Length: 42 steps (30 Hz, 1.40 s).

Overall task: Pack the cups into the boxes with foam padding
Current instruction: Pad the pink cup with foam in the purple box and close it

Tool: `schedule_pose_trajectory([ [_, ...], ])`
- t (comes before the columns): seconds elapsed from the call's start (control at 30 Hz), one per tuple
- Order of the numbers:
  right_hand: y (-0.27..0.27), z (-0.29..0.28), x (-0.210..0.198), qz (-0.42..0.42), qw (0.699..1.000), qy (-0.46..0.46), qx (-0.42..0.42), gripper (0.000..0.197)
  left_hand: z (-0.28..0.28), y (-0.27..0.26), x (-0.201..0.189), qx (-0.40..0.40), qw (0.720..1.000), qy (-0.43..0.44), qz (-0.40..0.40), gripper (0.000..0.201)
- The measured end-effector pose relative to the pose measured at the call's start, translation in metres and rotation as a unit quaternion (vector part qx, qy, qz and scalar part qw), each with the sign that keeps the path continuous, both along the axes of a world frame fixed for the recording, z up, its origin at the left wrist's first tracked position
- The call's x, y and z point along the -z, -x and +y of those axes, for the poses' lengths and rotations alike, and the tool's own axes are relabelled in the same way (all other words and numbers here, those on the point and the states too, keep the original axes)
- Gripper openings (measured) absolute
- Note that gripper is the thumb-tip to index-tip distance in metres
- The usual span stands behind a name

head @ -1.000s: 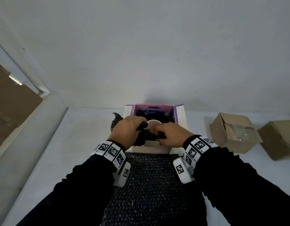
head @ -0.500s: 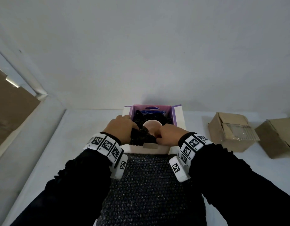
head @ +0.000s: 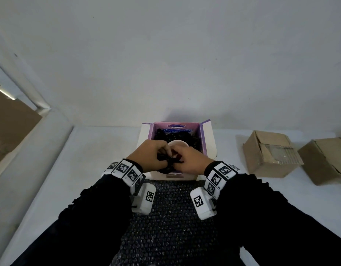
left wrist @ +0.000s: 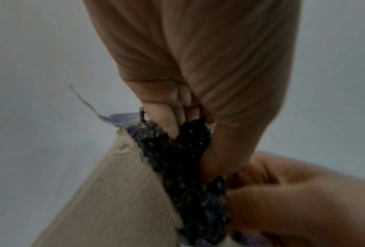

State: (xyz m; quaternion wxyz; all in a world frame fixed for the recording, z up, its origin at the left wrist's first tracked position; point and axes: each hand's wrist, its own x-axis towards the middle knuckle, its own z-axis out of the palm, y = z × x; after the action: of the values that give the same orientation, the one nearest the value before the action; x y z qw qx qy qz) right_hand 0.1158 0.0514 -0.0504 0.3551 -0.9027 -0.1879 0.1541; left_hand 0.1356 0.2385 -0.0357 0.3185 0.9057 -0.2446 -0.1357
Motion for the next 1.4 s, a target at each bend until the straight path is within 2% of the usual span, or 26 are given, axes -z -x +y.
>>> schedule_pose_trajectory([
  [0.07, -0.001, 0.003, 0.002, -0.022, 1.0, 0.002, 0.008, 0.032, 0.005, -0.002, 0.002, -0.004, 0.999, -0.014, -0.032, 0.026],
  [0.13, -0.005, 0.002, 0.002, -0.048, 0.999, 0.002, 0.022, 0.024, 0.009, -0.003, 0.002, -0.008, 0.989, -0.09, -0.118, 0.025],
  [0.17, -0.006, 0.002, 0.0, -0.053, 0.998, 0.01, 0.022, 0.02, 0.01, -0.003, 0.0, -0.018, 0.984, -0.112, -0.134, 0.024],
  [0.23, -0.006, 0.0, -0.005, -0.051, 0.998, 0.04, 0.012, 0.018, 0.011, 0.0, -0.002, -0.02, 0.985, -0.115, -0.127, 0.024],
  [0.3, -0.004, -0.002, -0.014, -0.033, 0.997, 0.071, -0.002, 0.014, 0.012, 0.005, -0.002, 0.009, 0.987, -0.111, -0.116, 0.02],
  [0.37, -0.001, -0.005, -0.022, -0.018, 0.994, 0.111, -0.011, 0.018, 0.013, 0.009, -0.002, 0.036, 0.987, -0.12, -0.1, 0.021],
  [0.47, 0.001, -0.005, -0.023, -0.003, 0.979, 0.202, -0.035, 0.027, 0.008, 0.011, -0.001, 0.08, 0.973, -0.19, -0.102, 0.04],
  [0.53, 0.003, -0.004, -0.019, 0.012, 0.968, 0.246, -0.049, 0.034, 0.004, 0.012, 0.004, 0.122, 0.945, -0.272, -0.135, 0.058],
  [0.6, 0.005, -0.003, -0.015, 0.027, 0.966, 0.253, -0.045, 0.041, -0.001, 0.014, 0.01, 0.15, 0.92, -0.334, -0.137, 0.074],
  [0.67, 0.007, -0.004, -0.015, 0.01, 0.969, 0.244, -0.03, 0.037, -0.004, 0.016, 0.012, 0.154, 0.911, -0.358, -0.132, 0.082],
  [0.73, 0.006, -0.008, -0.018, -0.09, 0.958, 0.272, -0.015, 0.026, -0.009, 0.018, 0.011, 0.138, 0.914, -0.357, -0.136, 0.08],
  [0.77, 0.004, -0.011, -0.018, -0.154, 0.94, 0.306, -0.009, 0.022, -0.011, 0.019, 0.012, 0.126, 0.92, -0.346, -0.135, 0.072],
  [0.83, -0.004, -0.019, -0.015, -0.217, 0.9, 0.378, 0.013, 0.017, -0.013, 0.021, 0.015, 0.105, 0.937, -0.312, -0.113, 0.059],
  [0.9, -0.008, -0.026, -0.013, -0.21, 0.887, 0.41, 0.031, 0.014, -0.015, 0.022, 0.019, 0.106, 0.942, -0.303, -0.099, 0.061],
  [1.03, -0.01, -0.023, -0.014, -0.186, 0.876, 0.444, 0.016, 0.008, -0.019, 0.023, 0.021, 0.121, 0.925, -0.341, -0.111, 0.077],
  [1.13, -0.014, -0.019, -0.016, -0.178, 0.87, 0.46, 0.012, 0.009, -0.022, 0.02, 0.023, 0.135, 0.924, -0.349, -0.078, 0.077],
  [1.3, -0.028, -0.02, -0.019, -0.115, 0.876, 0.468, 0.0, 0.014, -0.022, 0.019, 0.029, 0.13, 0.924, -0.355, -0.063, 0.062],
  [1.4, -0.036, -0.022, -0.021, -0.115, 0.877, 0.466, -0.006, 0.016, -0.019, 0.014, 0.031, 0.115, 0.931, -0.335, -0.086, 0.075],
])
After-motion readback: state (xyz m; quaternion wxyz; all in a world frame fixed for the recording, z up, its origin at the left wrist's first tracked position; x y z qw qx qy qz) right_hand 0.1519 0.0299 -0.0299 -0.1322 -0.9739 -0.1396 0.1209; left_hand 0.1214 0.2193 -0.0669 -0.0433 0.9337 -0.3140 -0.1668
